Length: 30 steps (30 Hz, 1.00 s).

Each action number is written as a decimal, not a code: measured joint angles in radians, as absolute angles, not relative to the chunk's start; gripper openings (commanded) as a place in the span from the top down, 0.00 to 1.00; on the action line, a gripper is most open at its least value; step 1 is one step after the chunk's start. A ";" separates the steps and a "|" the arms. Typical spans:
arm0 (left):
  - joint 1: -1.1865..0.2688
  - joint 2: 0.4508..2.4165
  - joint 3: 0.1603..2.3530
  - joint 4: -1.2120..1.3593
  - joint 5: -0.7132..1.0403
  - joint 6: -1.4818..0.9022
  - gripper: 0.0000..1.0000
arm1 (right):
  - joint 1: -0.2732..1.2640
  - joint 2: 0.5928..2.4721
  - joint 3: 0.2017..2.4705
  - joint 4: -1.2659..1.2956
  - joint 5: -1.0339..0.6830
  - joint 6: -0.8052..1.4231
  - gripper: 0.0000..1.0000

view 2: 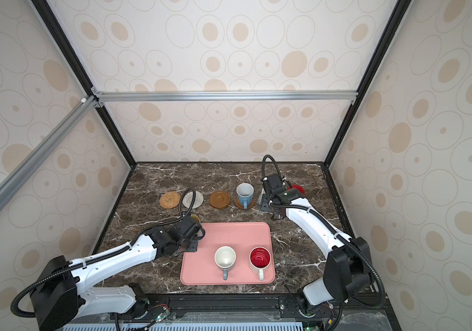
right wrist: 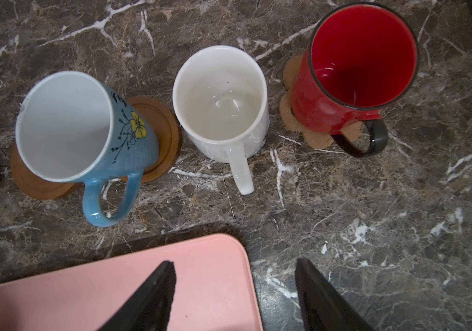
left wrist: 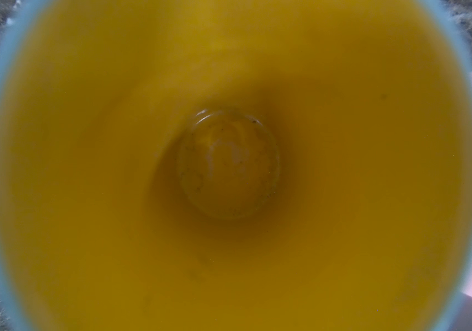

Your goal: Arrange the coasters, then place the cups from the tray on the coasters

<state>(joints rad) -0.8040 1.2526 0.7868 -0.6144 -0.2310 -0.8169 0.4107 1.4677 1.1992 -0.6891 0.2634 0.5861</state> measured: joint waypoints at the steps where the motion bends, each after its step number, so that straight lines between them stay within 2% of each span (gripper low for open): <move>1: -0.803 1.253 0.793 -0.614 -0.231 -0.815 0.84 | 0.411 1.467 1.199 -0.689 0.264 0.586 0.30; 11: -0.770 1.318 0.890 -0.574 -0.227 -0.780 0.84 | 0.407 1.436 1.185 -0.696 0.276 0.577 0.30; 30: -0.642 1.639 1.190 -0.459 -0.204 -0.628 0.85 | 0.362 1.343 1.129 -0.718 0.289 0.553 0.30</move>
